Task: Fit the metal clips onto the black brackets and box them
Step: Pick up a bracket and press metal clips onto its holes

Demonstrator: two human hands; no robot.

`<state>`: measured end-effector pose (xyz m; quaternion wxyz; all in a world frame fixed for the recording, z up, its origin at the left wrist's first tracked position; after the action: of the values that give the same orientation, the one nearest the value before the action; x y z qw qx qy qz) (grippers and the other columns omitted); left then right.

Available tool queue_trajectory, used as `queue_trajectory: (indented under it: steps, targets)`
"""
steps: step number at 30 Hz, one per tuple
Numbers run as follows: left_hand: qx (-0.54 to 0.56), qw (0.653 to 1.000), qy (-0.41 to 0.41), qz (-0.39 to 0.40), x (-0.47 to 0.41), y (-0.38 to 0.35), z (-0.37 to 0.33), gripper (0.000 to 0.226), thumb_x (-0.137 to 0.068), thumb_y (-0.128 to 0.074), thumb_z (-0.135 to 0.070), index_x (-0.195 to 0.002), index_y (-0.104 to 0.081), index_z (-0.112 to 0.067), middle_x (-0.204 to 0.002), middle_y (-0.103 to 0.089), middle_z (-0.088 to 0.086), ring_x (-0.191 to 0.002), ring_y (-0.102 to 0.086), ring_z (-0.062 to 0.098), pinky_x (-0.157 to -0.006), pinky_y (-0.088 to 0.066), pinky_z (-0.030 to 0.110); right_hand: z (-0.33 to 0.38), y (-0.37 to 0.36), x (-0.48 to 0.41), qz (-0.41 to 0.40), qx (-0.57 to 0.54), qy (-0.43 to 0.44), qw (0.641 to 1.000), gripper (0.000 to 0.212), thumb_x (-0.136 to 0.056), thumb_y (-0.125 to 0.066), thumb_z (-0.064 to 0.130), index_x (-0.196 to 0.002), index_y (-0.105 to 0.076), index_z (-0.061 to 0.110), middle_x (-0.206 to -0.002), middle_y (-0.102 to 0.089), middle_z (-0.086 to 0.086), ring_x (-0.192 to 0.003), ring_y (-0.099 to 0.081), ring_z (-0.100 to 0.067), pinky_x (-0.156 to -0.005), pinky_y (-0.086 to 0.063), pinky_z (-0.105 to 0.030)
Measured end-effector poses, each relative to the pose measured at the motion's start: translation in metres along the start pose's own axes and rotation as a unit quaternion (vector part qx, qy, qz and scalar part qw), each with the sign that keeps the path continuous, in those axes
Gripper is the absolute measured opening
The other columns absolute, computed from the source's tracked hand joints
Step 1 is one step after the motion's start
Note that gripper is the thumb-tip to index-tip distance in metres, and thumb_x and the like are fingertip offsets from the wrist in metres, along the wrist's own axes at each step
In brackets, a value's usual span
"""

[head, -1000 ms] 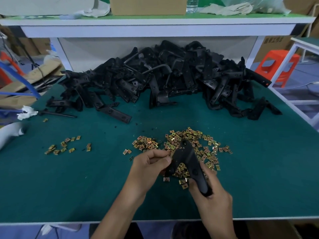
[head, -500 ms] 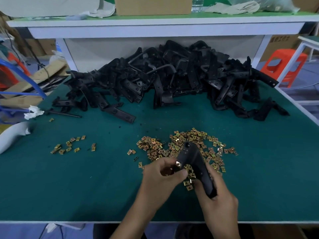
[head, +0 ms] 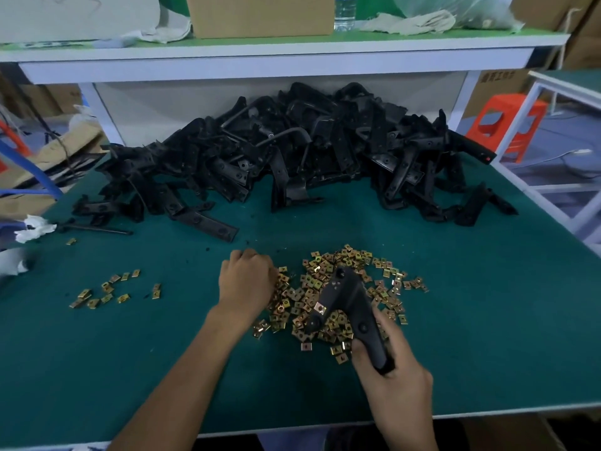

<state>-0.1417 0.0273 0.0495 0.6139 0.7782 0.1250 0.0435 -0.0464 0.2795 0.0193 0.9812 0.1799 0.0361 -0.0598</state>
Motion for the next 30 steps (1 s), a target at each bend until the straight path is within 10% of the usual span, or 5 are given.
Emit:
queue_trajectory:
  steps: [8,15,22,30]
  targets:
    - [0.185,0.983,0.022,-0.005,0.001,0.016,0.003,0.011,-0.097,-0.059,-0.016,-0.094,-0.068,-0.023,-0.087,-0.069,-0.008,-0.089,-0.065,0.019,-0.077,-0.051,0.032,0.001,0.001,0.0,0.002,0.009,0.005,1.0,0.059,-0.082,-0.082,0.022,-0.133,-0.062,0.043,-0.091,-0.076,0.015,-0.085,-0.067,0.007,-0.074,-0.045,-0.003]
    - [0.24,0.971,0.016,-0.003,0.004,0.018,0.015,0.024,-0.103,-0.055,-0.018,-0.121,-0.071,-0.021,-0.107,-0.067,-0.011,-0.099,-0.057,0.005,-0.077,-0.041,0.011,-0.002,0.0,0.0,0.0,0.005,-0.003,1.0,0.057,-0.082,-0.082,0.02,-0.131,-0.063,0.042,-0.091,-0.071,0.026,-0.083,-0.067,0.006,-0.071,-0.044,-0.002]
    - [0.103,0.994,-0.031,0.035,-0.001,-0.003,0.003,0.03,-0.1,-0.058,-0.041,-0.119,-0.071,-0.021,-0.117,-0.066,0.007,-0.116,-0.052,0.029,-0.104,-0.041,0.038,-0.002,-0.001,0.0,0.007,0.01,0.0,1.0,0.057,-0.082,-0.081,0.023,-0.129,-0.06,0.048,-0.092,-0.073,0.018,-0.085,-0.066,0.007,-0.072,-0.045,-0.004]
    - [0.095,0.994,-0.054,0.022,-0.01,-0.008,-0.012,0.011,-0.098,-0.063,-0.025,-0.099,-0.07,-0.016,-0.103,-0.067,0.006,-0.106,-0.057,0.028,-0.097,-0.045,0.041,-0.004,-0.002,-0.001,0.011,0.002,-0.004,1.0,0.056,-0.083,-0.08,0.026,-0.131,-0.06,0.048,-0.093,-0.074,0.016,-0.086,-0.067,0.006,-0.072,-0.046,-0.004]
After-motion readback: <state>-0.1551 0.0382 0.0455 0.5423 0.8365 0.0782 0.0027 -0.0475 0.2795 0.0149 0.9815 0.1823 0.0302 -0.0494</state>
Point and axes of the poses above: each hand's wrist, its own x-axis away from the middle knuckle, its own y-axis out of the back of the hand, z = x × y, the point moved 3 cm from there along -x, towards the middle knuckle
